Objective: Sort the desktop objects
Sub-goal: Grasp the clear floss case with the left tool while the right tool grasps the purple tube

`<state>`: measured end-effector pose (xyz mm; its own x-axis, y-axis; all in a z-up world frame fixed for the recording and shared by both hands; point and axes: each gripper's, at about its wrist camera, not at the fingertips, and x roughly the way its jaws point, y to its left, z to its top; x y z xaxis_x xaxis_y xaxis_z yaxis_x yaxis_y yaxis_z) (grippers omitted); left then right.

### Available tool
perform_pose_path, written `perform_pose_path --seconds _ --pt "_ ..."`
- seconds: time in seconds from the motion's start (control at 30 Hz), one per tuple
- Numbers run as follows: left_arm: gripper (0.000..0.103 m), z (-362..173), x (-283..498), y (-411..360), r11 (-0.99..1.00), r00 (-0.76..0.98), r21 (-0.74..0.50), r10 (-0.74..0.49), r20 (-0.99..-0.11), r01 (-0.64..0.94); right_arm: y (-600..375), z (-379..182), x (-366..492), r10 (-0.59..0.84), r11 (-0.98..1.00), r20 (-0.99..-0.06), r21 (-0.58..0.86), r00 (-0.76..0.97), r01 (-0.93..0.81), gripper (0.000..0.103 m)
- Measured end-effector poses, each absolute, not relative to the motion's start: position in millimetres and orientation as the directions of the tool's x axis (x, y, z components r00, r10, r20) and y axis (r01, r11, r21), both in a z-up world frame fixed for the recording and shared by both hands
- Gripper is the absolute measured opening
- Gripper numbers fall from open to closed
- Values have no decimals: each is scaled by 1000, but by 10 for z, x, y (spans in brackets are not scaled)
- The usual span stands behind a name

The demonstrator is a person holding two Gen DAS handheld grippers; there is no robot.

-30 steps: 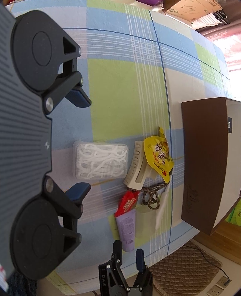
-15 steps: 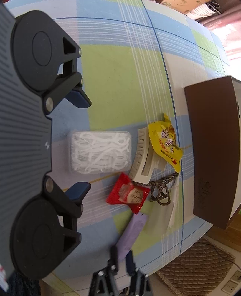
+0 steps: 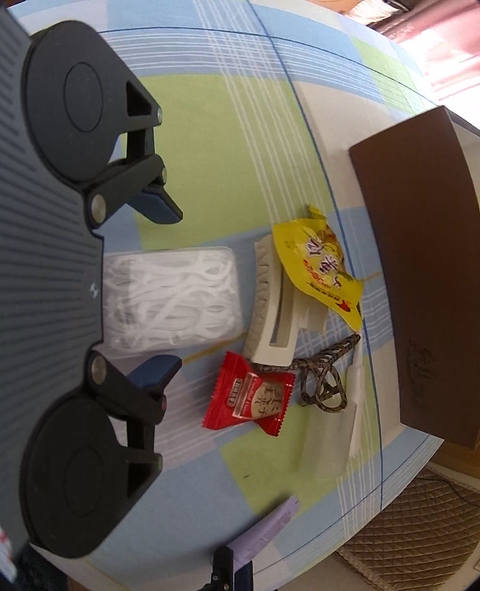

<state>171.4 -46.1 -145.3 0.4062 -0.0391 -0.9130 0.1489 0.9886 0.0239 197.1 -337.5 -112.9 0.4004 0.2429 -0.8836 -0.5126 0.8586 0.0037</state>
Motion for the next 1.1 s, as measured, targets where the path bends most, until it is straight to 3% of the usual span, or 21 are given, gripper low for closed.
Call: perform_pose_path --seconds 0.1,0.13,0.2,0.27,0.37,0.63,0.77,1.1 --pt "63 -1510 1734 -473 987 409 31 -37 -912 157 -3342 -1147 1988 249 863 -877 10 410 -505 26" --pt "56 -1506 1729 -458 988 414 18 -48 -909 154 -3332 -1146 1998 250 866 -875 10 415 -500 27" --pt "54 -1496 1716 -433 990 419 24 -37 -907 139 -3334 -1155 2020 257 870 -868 17 424 -493 30" --pt "54 -1487 1692 -386 992 423 55 3 -906 112 -3332 -1153 2060 262 874 -864 22 431 -486 43" --pt "54 -1476 1650 -228 996 421 72 42 -906 55 -3295 -1165 2119 254 874 -858 5 447 -486 51" --pt "54 -1467 1470 216 997 390 20 49 -919 -78 -3229 -1271 2281 223 879 -879 -5 420 -477 50" --pt "54 -1456 1399 237 997 389 27 55 -919 -79 -3126 -1252 2242 245 855 -875 -8 418 -518 33" --pt "53 -1441 1336 179 998 385 24 45 -922 -61 -2958 -1240 2082 278 834 -892 39 357 -551 32"
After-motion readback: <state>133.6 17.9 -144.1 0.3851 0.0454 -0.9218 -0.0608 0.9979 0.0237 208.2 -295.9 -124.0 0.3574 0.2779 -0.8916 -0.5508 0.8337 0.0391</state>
